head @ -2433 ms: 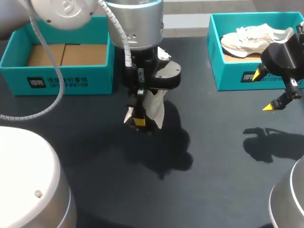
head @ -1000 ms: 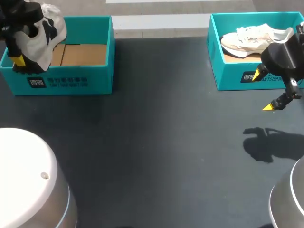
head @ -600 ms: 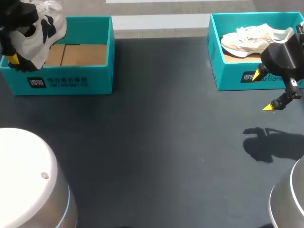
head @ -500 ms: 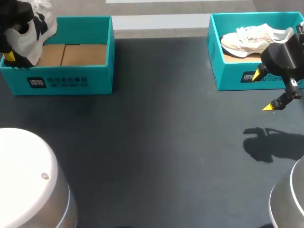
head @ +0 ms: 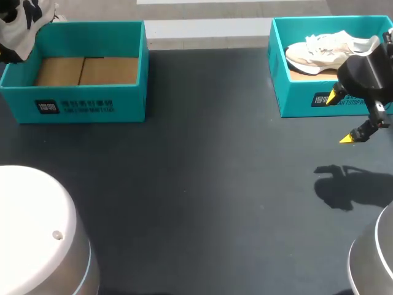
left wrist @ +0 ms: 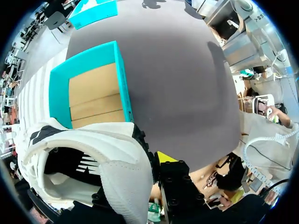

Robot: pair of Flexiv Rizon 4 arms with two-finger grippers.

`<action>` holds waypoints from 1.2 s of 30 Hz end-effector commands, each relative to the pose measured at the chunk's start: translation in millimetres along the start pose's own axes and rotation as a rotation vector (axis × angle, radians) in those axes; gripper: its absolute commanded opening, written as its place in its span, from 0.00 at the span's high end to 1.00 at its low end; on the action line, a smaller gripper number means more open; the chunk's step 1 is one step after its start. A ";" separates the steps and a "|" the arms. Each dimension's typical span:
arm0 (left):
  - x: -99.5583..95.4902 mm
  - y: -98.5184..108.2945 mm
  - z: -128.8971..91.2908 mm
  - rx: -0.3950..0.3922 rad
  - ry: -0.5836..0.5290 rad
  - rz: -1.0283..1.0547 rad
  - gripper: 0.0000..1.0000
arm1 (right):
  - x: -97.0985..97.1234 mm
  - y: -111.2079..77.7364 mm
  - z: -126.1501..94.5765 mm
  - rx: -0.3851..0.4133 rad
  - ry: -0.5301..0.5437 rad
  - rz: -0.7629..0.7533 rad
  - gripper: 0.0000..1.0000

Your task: Take the shoe out of the shoebox, open the shoe tongue, remove and reinsert the insole, then place the shoe into the shoebox

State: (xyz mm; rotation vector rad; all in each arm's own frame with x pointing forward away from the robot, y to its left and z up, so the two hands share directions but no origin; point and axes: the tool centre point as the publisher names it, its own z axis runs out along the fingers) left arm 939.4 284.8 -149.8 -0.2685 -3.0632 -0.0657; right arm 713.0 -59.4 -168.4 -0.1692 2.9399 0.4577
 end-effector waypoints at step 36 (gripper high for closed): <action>-62.3 45.4 29.5 -0.279 0.191 1.234 1.00 | -2.0 1.1 0.9 0.003 0.004 0.001 0.00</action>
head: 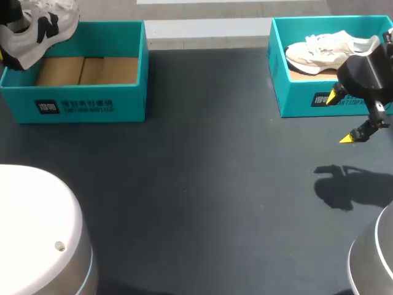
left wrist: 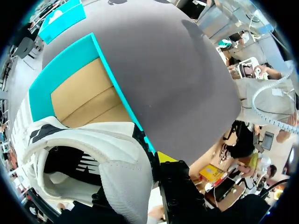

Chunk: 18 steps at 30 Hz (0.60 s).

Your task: Take the shoe out of the shoebox, open the shoe tongue, remove and reinsert the insole, then place the shoe into the shoebox

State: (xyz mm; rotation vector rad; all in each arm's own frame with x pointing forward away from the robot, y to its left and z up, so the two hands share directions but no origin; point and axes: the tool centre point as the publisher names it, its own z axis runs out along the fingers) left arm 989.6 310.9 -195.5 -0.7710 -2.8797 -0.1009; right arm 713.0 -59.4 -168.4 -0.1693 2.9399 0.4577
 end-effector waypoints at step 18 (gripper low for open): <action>-2.7 39.2 -41.2 -0.248 0.078 1.296 1.00 | -2.0 1.1 0.9 0.003 0.004 0.001 0.00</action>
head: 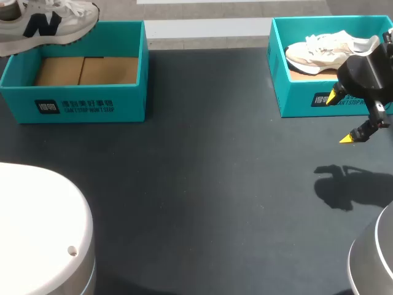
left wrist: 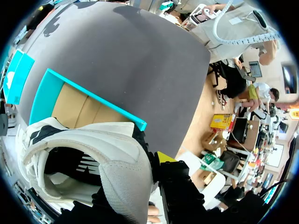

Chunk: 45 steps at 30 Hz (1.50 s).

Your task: Take the shoe out of the shoebox, open the shoe tongue, remove and reinsert the insole, then place the shoe into the shoebox

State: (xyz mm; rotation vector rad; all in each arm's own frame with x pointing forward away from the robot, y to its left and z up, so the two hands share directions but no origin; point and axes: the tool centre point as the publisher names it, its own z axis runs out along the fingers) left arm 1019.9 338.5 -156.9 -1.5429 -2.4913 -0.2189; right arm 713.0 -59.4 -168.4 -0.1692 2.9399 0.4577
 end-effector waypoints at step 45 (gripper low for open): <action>-49.4 32.5 32.7 -0.040 -0.081 0.430 1.00 | -2.0 1.1 0.9 0.003 0.004 0.001 0.00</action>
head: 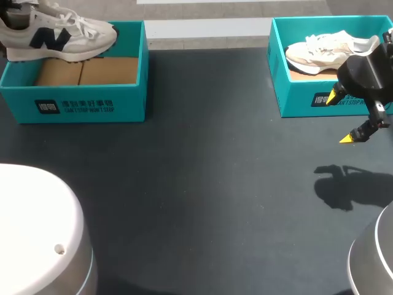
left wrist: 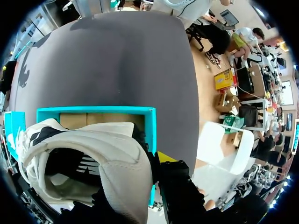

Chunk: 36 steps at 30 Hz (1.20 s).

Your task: Take the shoe out of the shoebox, open the shoe tongue, remove and reinsert the insole, then place the shoe into the shoebox

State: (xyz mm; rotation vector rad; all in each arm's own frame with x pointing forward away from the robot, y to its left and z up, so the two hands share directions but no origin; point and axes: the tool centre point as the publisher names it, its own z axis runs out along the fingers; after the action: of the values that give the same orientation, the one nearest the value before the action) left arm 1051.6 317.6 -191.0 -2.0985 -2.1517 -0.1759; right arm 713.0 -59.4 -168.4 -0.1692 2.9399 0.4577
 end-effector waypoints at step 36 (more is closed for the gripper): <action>-37.5 16.7 121.0 0.035 0.018 -0.069 1.00 | -2.0 1.0 0.9 0.003 0.004 0.001 0.00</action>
State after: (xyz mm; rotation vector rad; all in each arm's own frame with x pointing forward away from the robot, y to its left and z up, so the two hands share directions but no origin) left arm 1076.6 303.6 -315.2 -1.9886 -2.1906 -0.1420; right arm 713.0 -59.4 -168.4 -0.1692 2.9399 0.4577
